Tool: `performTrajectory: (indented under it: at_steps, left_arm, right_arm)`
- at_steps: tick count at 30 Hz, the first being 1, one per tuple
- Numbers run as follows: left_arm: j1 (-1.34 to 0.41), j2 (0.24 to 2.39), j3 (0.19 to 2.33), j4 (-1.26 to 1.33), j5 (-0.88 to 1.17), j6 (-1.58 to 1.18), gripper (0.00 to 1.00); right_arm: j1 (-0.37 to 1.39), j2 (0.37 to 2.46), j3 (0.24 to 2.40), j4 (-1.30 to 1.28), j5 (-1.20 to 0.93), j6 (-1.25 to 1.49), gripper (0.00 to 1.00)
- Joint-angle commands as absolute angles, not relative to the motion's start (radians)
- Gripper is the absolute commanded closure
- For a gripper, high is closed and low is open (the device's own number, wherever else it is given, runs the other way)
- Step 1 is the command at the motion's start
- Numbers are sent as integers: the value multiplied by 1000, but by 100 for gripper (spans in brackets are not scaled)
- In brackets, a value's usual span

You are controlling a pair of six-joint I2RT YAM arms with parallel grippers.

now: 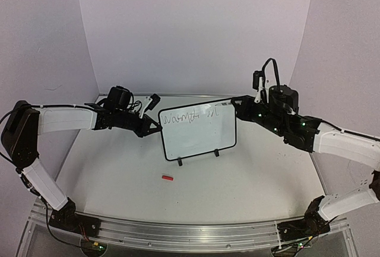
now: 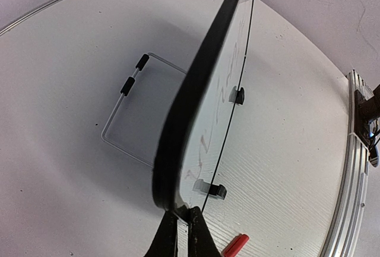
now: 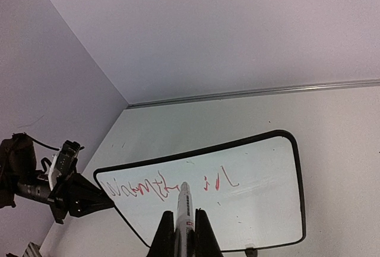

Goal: Write a sentence on the whiteboard

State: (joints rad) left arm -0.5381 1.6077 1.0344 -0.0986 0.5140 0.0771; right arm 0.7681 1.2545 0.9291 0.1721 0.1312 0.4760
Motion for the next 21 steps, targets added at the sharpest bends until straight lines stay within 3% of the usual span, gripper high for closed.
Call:
performTrajectory:
  at_steps: [1,13,21]
  left_arm:
    - [-539,1615,1050,-150,452,106,100]
    - [-539,1623,1063,-153,462,103,100]
    - [-540,1620,1064,-153,468,100,100]
  right_arm:
    - [763,1223,899,155,68,449,100]
    - [858,1282,910,177,19,420,100]
    - [949,1440,925,316,12,487,100]
